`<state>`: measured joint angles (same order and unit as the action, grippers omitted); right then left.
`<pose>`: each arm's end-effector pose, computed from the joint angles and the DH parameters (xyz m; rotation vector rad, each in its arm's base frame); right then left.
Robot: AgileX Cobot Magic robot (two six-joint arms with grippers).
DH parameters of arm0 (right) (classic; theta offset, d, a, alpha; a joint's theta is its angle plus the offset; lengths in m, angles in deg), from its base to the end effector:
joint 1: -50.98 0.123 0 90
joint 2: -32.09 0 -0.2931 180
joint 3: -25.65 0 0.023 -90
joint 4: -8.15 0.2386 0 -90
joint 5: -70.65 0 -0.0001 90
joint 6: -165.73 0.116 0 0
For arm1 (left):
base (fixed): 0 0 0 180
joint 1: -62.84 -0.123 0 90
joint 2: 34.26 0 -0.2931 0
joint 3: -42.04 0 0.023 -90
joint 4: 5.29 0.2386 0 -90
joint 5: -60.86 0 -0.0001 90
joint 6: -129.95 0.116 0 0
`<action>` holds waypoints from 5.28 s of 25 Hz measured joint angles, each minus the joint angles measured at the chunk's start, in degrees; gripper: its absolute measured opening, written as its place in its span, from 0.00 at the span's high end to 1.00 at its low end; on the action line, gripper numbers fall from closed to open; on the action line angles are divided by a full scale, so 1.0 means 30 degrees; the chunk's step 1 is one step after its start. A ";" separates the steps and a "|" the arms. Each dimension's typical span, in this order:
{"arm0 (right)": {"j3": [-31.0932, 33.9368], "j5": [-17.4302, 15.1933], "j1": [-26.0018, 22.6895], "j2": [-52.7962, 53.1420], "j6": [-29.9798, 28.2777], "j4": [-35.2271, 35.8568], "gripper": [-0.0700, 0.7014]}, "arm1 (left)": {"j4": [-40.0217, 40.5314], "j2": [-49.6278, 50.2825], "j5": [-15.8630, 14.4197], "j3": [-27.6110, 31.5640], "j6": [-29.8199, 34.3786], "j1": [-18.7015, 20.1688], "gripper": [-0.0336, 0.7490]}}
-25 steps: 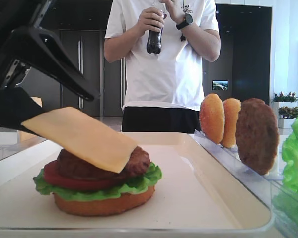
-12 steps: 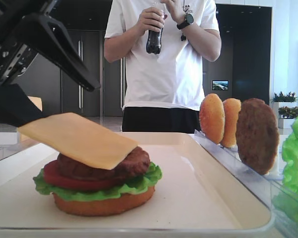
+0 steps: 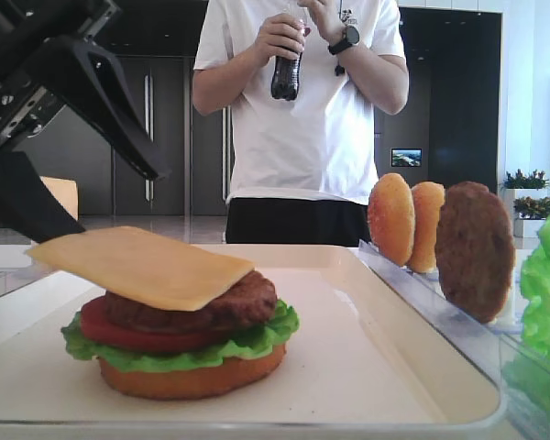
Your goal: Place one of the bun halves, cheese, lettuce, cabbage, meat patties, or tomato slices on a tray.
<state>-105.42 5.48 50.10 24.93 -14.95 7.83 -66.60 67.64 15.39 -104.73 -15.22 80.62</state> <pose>-0.0065 -0.0005 0.2515 0.0042 2.1165 -0.0230 0.2390 -0.1529 0.1713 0.1797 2.8350 -1.0916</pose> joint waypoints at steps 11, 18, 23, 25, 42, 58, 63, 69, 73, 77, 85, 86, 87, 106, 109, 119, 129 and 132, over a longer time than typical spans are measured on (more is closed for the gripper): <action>0.0000 0.0000 0.0000 0.0000 0.0000 0.0000 0.53 | 0.1250 0.0000 0.0036 -0.0747 -0.1166 0.0000 0.30; 0.0000 0.0000 0.0000 0.0000 0.0000 0.0000 0.53 | 0.1439 0.0000 0.0234 -0.0747 -0.1809 0.0000 0.30; 0.0000 0.0000 0.0000 0.0000 0.0000 0.0000 0.53 | 0.1949 0.0000 0.0444 -0.0865 -0.2365 0.0000 0.30; 0.0000 0.0000 0.0000 0.0000 0.0000 0.0000 0.53 | 0.2429 0.0000 0.0444 -0.1108 -0.2783 0.0000 0.30; 0.0000 0.0000 0.0000 0.0000 0.0000 0.0000 0.53 | 0.5676 0.0000 -0.1136 -0.2884 -0.4714 0.0000 0.30; 0.0000 0.0000 0.0000 0.0000 0.0000 0.0000 0.53 | 1.6482 0.0000 -0.6614 -0.9124 -1.1292 0.0000 0.37; 0.0000 0.0000 0.0000 0.0000 0.0000 0.0000 0.53 | 1.7837 0.0000 -0.7931 -1.0014 -1.1790 -0.0126 0.38; 0.0000 0.0000 0.0000 0.0000 0.0000 0.0000 0.53 | 1.7813 0.0000 -0.8036 -1.0014 -1.1612 -0.2570 0.38; 0.0000 0.0000 0.0000 0.0000 0.0000 0.0000 0.53 | 1.7986 -0.0046 -0.8036 -1.0014 -1.1364 -0.5021 0.38; 0.0000 0.0000 0.0000 0.0000 0.0000 0.0000 0.53 | 1.9406 -0.0437 -0.8036 -1.0014 -1.1214 -0.6832 0.38; 0.0000 0.0000 0.0000 0.0000 0.0000 0.0000 0.53 | 2.0110 -0.1467 -0.8073 -1.0014 -1.0976 -0.8309 0.38; 0.0000 0.0000 0.0000 0.0000 0.0000 0.0000 0.53 | 2.0110 -0.1602 -0.8073 -1.0014 -1.0915 -0.8309 0.38; 0.0000 0.0000 0.0000 0.0000 0.0000 0.0000 0.53 | 2.0093 -0.1781 -0.8073 -0.9991 -1.0841 -0.8309 0.38; 0.0000 0.0000 0.0000 0.0000 0.0000 0.0000 0.53 | 1.8946 -1.2867 -0.8346 -0.3742 -0.9538 -0.8309 0.38; 0.0000 0.0000 0.0000 0.0000 0.0000 0.0000 0.53 | 1.8785 -1.5155 -0.7980 -0.2231 -0.9418 -0.8309 0.38; 0.0000 0.0000 0.0000 0.0000 0.0000 0.0000 0.53 | 1.8770 -2.1976 -0.6484 0.2137 -0.8851 -0.8309 0.38; 0.0000 0.0000 0.0000 0.0000 0.0000 0.0107 0.53 | 1.8839 -2.7218 -0.5952 0.5434 -0.8846 -0.8309 0.38; 0.0000 0.0000 0.0000 0.0000 0.0000 0.0000 0.53 | 1.9032 -2.8584 -0.5955 0.5496 -0.8846 -0.8309 0.38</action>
<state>-105.42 5.48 50.10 24.93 -14.95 7.83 -9.50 -18.11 -2.47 -88.24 -41.75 55.69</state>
